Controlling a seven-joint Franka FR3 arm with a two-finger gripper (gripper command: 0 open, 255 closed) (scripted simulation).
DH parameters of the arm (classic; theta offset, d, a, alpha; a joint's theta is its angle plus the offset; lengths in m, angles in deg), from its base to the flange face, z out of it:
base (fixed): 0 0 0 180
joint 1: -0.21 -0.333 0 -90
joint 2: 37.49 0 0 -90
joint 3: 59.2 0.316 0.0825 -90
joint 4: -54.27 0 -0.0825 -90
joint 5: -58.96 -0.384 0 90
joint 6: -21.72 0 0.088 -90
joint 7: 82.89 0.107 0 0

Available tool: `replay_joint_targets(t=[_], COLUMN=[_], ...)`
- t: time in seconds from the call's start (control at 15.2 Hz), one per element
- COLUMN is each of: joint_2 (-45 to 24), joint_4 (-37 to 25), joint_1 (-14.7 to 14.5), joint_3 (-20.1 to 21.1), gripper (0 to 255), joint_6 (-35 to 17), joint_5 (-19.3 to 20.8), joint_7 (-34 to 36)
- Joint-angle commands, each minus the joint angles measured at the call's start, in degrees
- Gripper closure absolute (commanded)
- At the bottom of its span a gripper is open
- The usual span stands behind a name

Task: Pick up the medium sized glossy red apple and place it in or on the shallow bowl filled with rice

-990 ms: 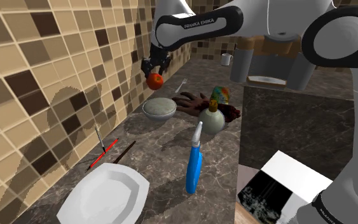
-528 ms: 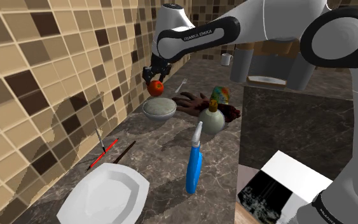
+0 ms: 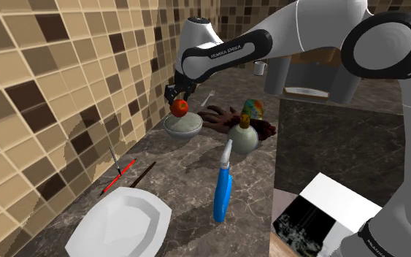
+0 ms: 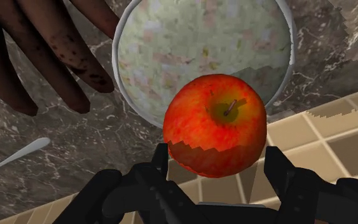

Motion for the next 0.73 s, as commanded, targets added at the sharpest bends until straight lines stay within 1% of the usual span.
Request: replay_joint_targets(t=[0.0,0.26,0.33,0.66], joint_2=[-0.1,-0.1,-0.1,-0.1], joint_4=[0.0,0.0,0.0,0.0], joint_1=[0.0,0.0,0.0,0.0], joint_3=[0.0,0.0,0.0,0.0], gripper=[255,255,0,0], joint_6=[-0.1,-0.1,-0.1,-0.1], joint_5=[0.0,0.0,0.0,0.0], joint_7=[0.0,0.0,0.0,0.0])
